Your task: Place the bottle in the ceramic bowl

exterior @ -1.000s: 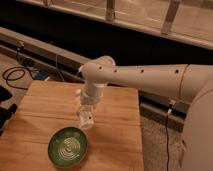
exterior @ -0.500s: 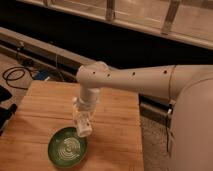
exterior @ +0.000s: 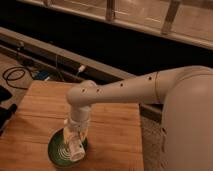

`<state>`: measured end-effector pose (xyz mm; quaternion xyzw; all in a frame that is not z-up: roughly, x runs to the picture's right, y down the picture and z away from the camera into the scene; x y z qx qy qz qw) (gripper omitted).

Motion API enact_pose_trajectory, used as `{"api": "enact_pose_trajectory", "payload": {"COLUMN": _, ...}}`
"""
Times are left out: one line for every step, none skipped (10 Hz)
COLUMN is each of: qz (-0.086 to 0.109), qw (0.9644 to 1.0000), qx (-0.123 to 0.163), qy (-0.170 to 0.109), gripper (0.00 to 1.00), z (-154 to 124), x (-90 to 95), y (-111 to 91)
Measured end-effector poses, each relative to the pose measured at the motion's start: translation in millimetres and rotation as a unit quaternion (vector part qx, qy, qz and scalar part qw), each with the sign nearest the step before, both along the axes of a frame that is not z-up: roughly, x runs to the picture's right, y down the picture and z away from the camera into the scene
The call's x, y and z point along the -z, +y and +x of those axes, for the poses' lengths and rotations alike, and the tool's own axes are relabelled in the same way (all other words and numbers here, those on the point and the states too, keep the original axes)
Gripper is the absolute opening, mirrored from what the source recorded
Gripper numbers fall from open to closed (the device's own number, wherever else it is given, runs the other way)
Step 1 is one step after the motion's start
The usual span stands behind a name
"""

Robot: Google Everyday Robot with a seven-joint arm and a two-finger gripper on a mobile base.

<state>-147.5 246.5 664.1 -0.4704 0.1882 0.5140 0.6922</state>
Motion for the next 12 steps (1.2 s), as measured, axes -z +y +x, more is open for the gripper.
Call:
{"api": "enact_pose_trajectory", "payload": {"qz": -0.01, "qw": 0.9998, "qx": 0.01, "qy": -0.011, "gripper": 0.04, "z": -11.0, "x": 4.0, "y": 11.0}}
{"api": "enact_pose_trajectory", "payload": {"qz": -0.009, "qw": 0.9999, "qx": 0.009, "qy": -0.01, "gripper": 0.02, "z": -9.6, "x": 3.4, "y": 10.2}}
{"api": "enact_pose_trajectory", "payload": {"qz": -0.01, "qw": 0.9999, "qx": 0.009, "qy": -0.008, "gripper": 0.0, "z": -7.9, "x": 3.6, "y": 10.3}}
{"api": "enact_pose_trajectory", "payload": {"qz": -0.01, "qw": 0.9999, "qx": 0.009, "qy": -0.009, "gripper": 0.02, "z": -8.1, "x": 3.3, "y": 10.6}}
{"api": "enact_pose_trajectory", "payload": {"qz": -0.01, "qw": 0.9998, "qx": 0.01, "qy": -0.01, "gripper": 0.14, "z": -9.9, "x": 3.7, "y": 10.7}}
{"api": "enact_pose_trajectory", "payload": {"qz": -0.01, "qw": 0.9999, "qx": 0.009, "qy": -0.009, "gripper": 0.22, "z": -8.4, "x": 3.4, "y": 10.1}}
{"api": "enact_pose_trajectory", "payload": {"qz": -0.01, "qw": 0.9999, "qx": 0.01, "qy": -0.008, "gripper": 0.32, "z": -7.8, "x": 3.4, "y": 10.4}}
{"api": "enact_pose_trajectory", "payload": {"qz": -0.01, "qw": 0.9999, "qx": 0.011, "qy": -0.009, "gripper": 0.43, "z": -8.6, "x": 3.7, "y": 10.5}}
{"api": "enact_pose_trajectory", "payload": {"qz": -0.01, "qw": 0.9998, "qx": 0.011, "qy": -0.01, "gripper": 0.55, "z": -9.4, "x": 3.8, "y": 10.6}}
{"api": "enact_pose_trajectory", "payload": {"qz": -0.01, "qw": 0.9998, "qx": 0.011, "qy": -0.01, "gripper": 0.63, "z": -9.4, "x": 3.8, "y": 10.8}}
{"api": "enact_pose_trajectory", "payload": {"qz": -0.01, "qw": 0.9998, "qx": 0.011, "qy": -0.01, "gripper": 0.72, "z": -9.1, "x": 3.7, "y": 10.5}}
{"api": "enact_pose_trajectory", "payload": {"qz": -0.01, "qw": 0.9998, "qx": 0.011, "qy": -0.01, "gripper": 0.79, "z": -9.1, "x": 3.7, "y": 10.6}}
